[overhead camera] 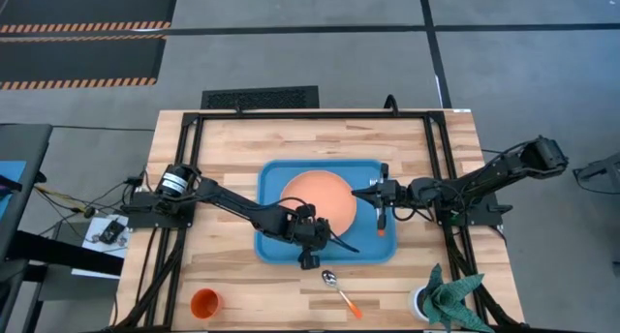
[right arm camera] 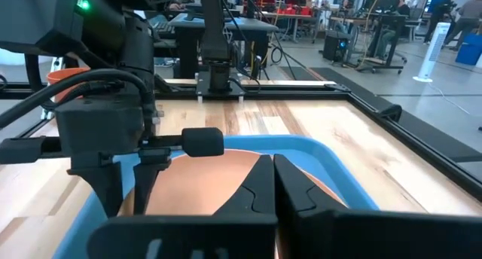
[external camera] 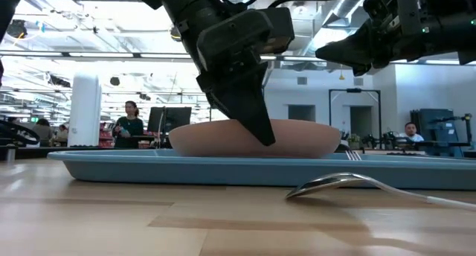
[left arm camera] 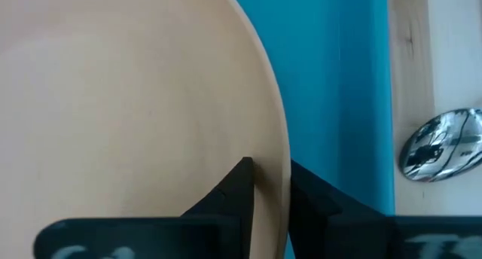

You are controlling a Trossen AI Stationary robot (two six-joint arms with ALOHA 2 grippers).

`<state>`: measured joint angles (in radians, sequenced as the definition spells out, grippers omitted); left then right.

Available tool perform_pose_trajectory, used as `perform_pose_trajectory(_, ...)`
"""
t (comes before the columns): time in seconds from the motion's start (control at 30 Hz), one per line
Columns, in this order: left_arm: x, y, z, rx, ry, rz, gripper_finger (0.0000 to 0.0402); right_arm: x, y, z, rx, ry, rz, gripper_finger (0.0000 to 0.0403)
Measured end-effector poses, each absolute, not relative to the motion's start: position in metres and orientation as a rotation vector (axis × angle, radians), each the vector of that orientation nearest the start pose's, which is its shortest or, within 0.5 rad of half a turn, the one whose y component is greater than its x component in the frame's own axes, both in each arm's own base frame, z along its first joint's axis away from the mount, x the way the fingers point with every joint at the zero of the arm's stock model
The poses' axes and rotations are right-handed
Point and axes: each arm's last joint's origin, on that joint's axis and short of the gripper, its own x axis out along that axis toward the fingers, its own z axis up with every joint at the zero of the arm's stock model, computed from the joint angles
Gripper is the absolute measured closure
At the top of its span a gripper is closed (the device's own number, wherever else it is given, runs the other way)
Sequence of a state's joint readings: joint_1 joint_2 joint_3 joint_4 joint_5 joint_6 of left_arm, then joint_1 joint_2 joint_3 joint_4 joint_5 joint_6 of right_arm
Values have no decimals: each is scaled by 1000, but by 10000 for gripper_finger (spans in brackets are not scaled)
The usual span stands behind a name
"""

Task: Pick and place plate/cup/fork/spoon on tray
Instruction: Put the light orange plate on the blue serving tray to the left of the orange fork

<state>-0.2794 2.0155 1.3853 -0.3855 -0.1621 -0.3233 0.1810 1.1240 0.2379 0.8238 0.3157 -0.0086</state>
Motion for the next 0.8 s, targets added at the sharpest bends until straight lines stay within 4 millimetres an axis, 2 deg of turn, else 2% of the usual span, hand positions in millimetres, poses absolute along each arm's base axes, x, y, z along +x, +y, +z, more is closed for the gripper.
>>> perform_pose_trajectory(0.37, 407, -112, 166, -72, 941, 24, 353, 201, 28, 184, -24, 61, -134, 400)
perform_pose_trajectory(0.6, 411, -113, 155, -68, 945, 34, 352, 201, 28, 184, -24, 61, -134, 400)
perform_pose_trajectory(0.8, 412, -110, 155, -70, 935, 68, 348, 201, 28, 184, -24, 61, -134, 400)
